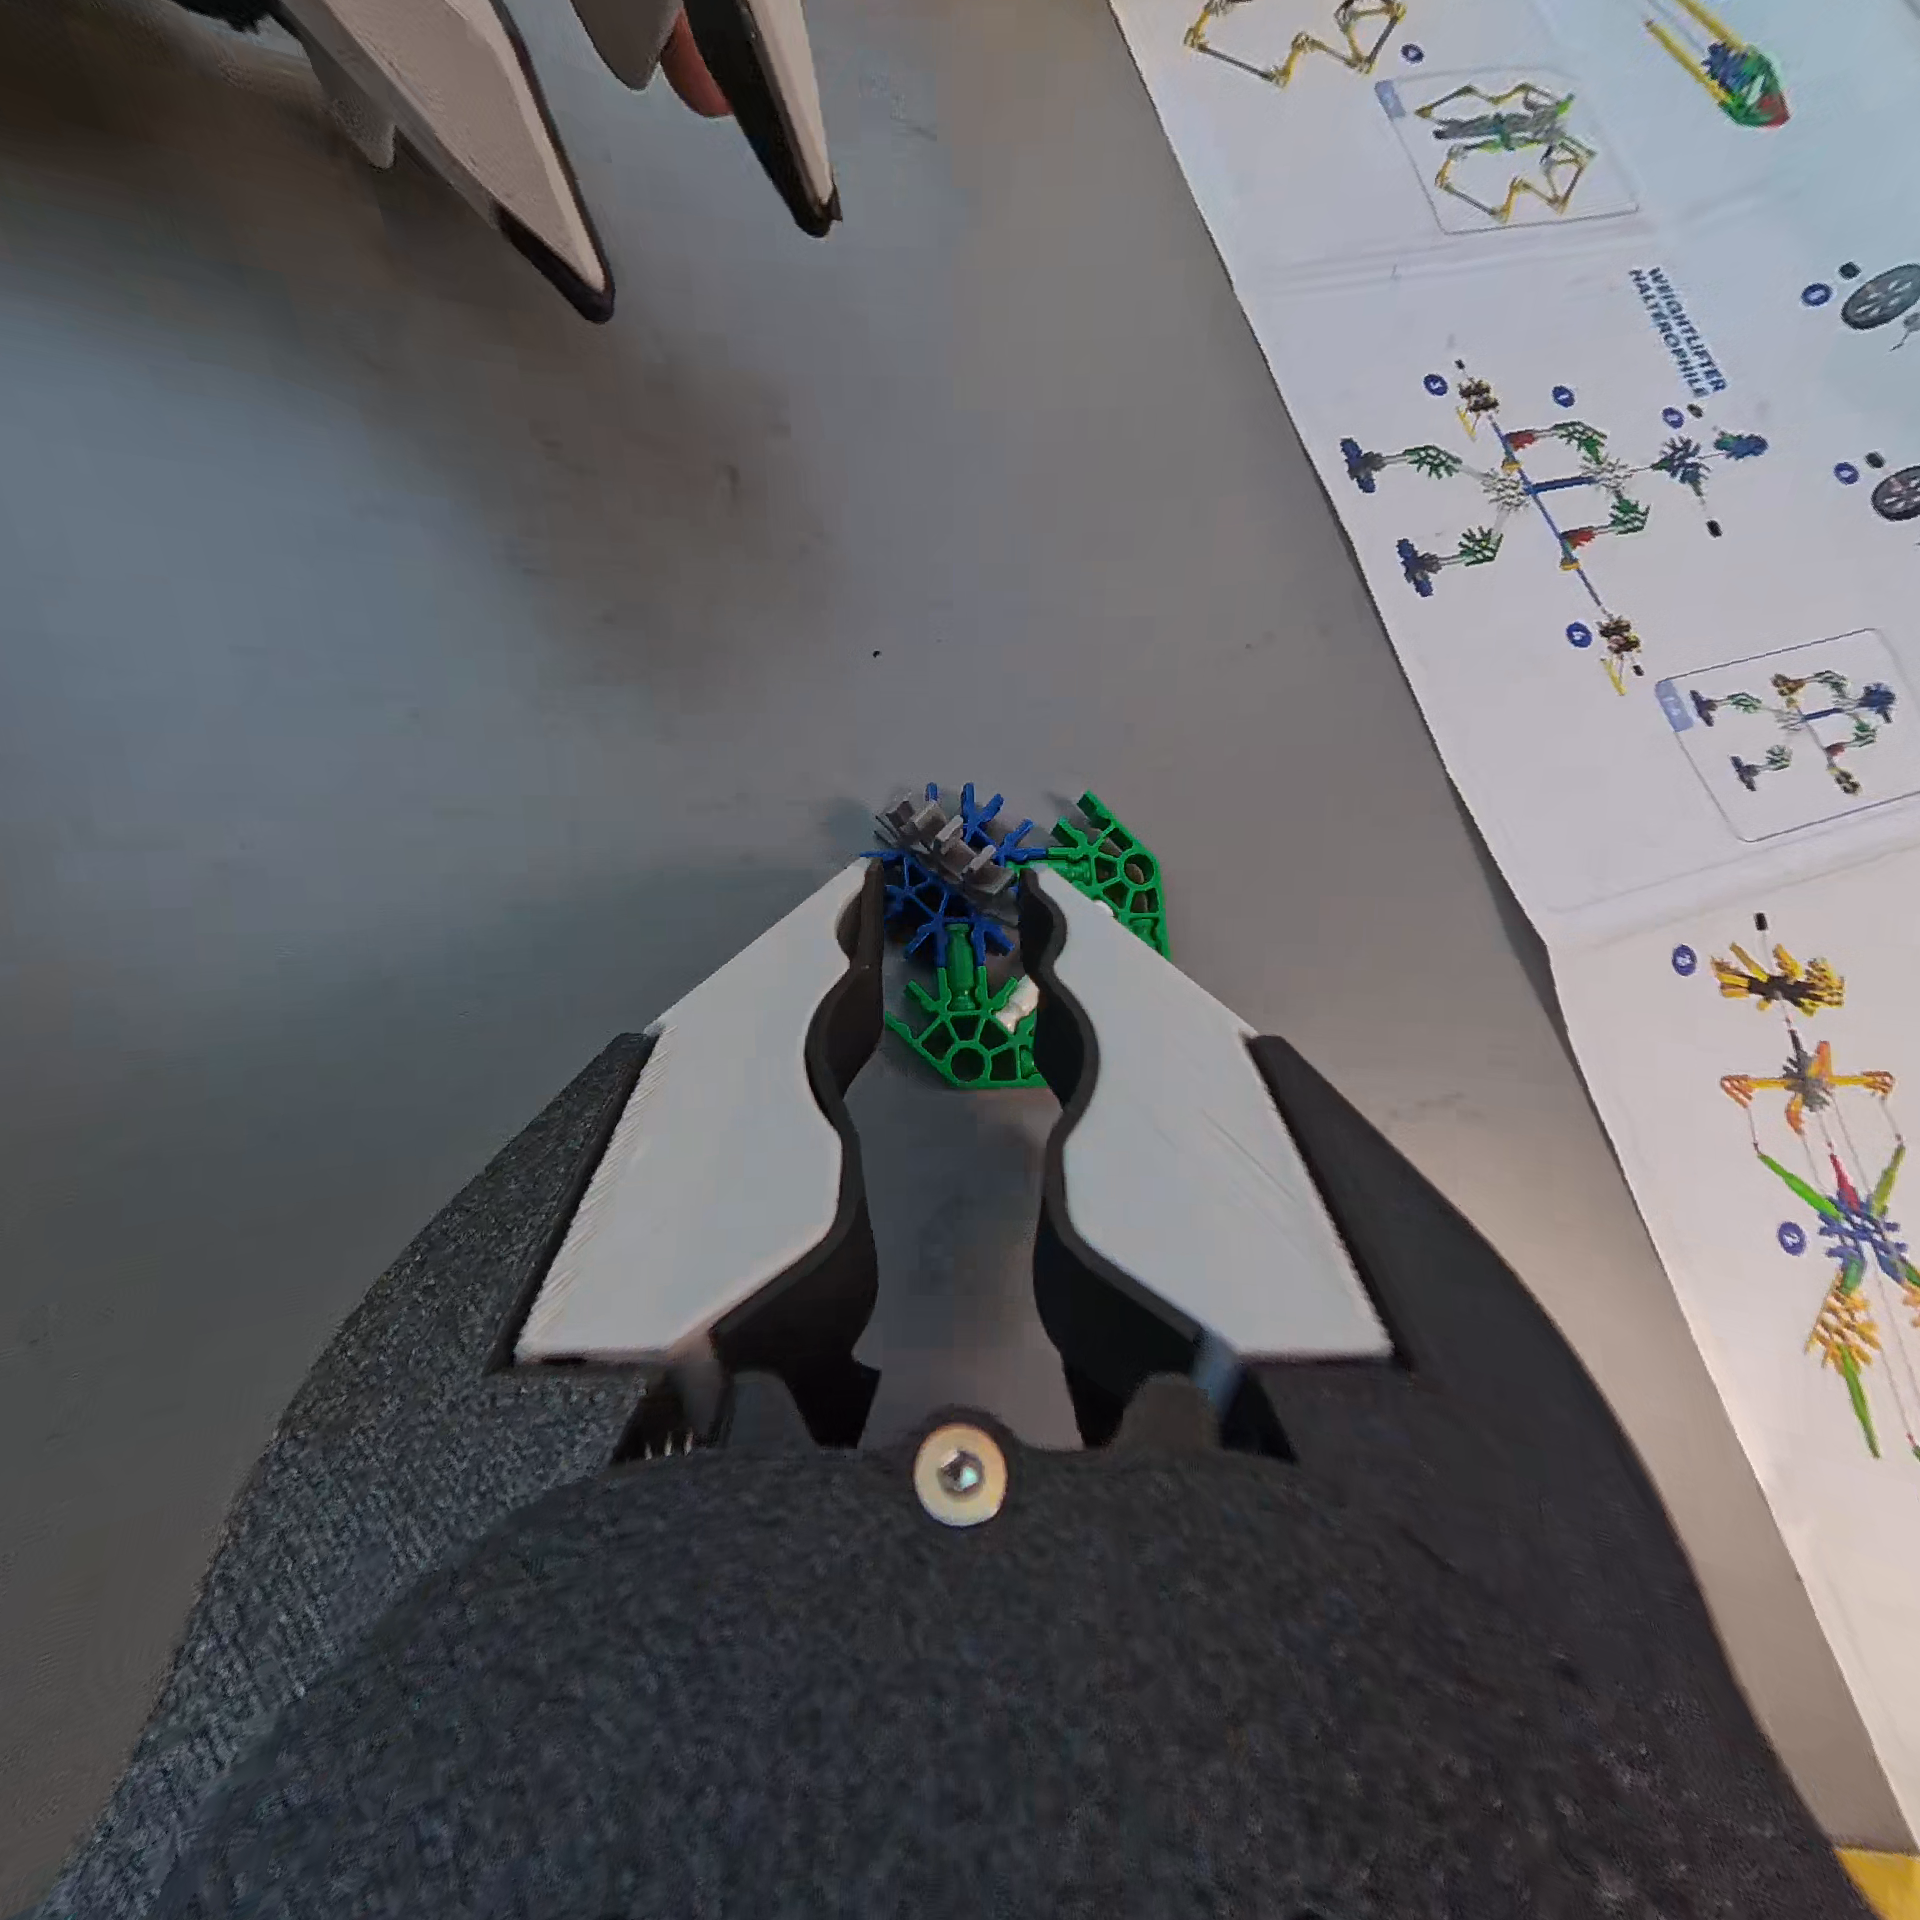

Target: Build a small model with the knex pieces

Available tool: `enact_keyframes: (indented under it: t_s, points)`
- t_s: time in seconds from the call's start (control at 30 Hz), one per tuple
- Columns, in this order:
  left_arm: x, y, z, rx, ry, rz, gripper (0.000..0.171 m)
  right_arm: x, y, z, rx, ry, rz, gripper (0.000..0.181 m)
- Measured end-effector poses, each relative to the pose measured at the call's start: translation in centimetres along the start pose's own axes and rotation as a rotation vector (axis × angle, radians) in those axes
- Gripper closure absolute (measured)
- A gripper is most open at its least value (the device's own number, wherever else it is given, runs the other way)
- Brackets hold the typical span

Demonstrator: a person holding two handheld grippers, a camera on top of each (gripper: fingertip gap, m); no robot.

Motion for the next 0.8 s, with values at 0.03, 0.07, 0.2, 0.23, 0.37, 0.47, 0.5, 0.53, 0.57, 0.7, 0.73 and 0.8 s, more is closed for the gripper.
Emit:
enact_keyframes:
  t_s: [0.03,0.07,0.2,0.23,0.37,0.47,0.5,0.53,0.57,0.7,0.73,0.8]
  points:
    - [-0.1,-0.5,0.0,-0.025,-0.001,0.002,0.139,0.1,0.0,-0.2,0.002,-0.004,0.001,0.167]
    - [-0.1,-0.9,0.0,-0.049,-0.004,-0.003,0.141,0.2,0.2,-0.3,0.015,-0.008,0.006,0.171]
    - [0.1,-2.7,0.0,-0.161,-0.038,-0.054,0.151,1.5,1.4,0.1,0.081,-0.103,0.003,0.177]
    - [0.1,-3.0,0.0,-0.185,-0.042,-0.066,0.152,2.2,1.7,0.7,0.115,-0.162,-0.025,0.177]
    - [1.0,-3.8,0.6,-0.251,-0.114,-0.033,0.151,6.1,2.5,4.3,0.285,-0.525,-0.194,0.177]
    - [2.8,-3.9,1.8,-0.32,-0.269,0.083,0.146,7.6,3.3,6.1,0.405,-0.693,-0.264,0.177]
    - [3.4,-3.9,2.2,-0.341,-0.318,0.117,0.145,8.1,3.7,6.4,0.451,-0.735,-0.283,0.177]
    - [3.9,-3.9,2.6,-0.358,-0.365,0.142,0.143,8.5,4.1,6.6,0.495,-0.771,-0.295,0.177]
    - [4.4,-3.9,3.0,-0.369,-0.41,0.157,0.141,8.8,4.6,6.6,0.54,-0.796,-0.305,0.177]
    - [5.6,-4.8,4.4,-0.446,-0.516,0.153,0.139,9.7,5.8,6.5,0.665,-0.834,-0.332,0.177]
    - [5.6,-5.0,4.6,-0.451,-0.517,0.142,0.139,9.7,5.9,6.4,0.672,-0.822,-0.332,0.177]
    - [5.4,-5.1,4.6,-0.428,-0.497,0.09,0.139,9.5,6.2,6.0,0.684,-0.783,-0.324,0.176]
Point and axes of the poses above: each gripper's, where its closed fingertips meet, z back along the fingers, x out of its top, y = z × x across the jaws, the point moved 4 cm from there along z, back along the fingers, and after that the axes turned 6 degrees about y, right-handed, at the moved point
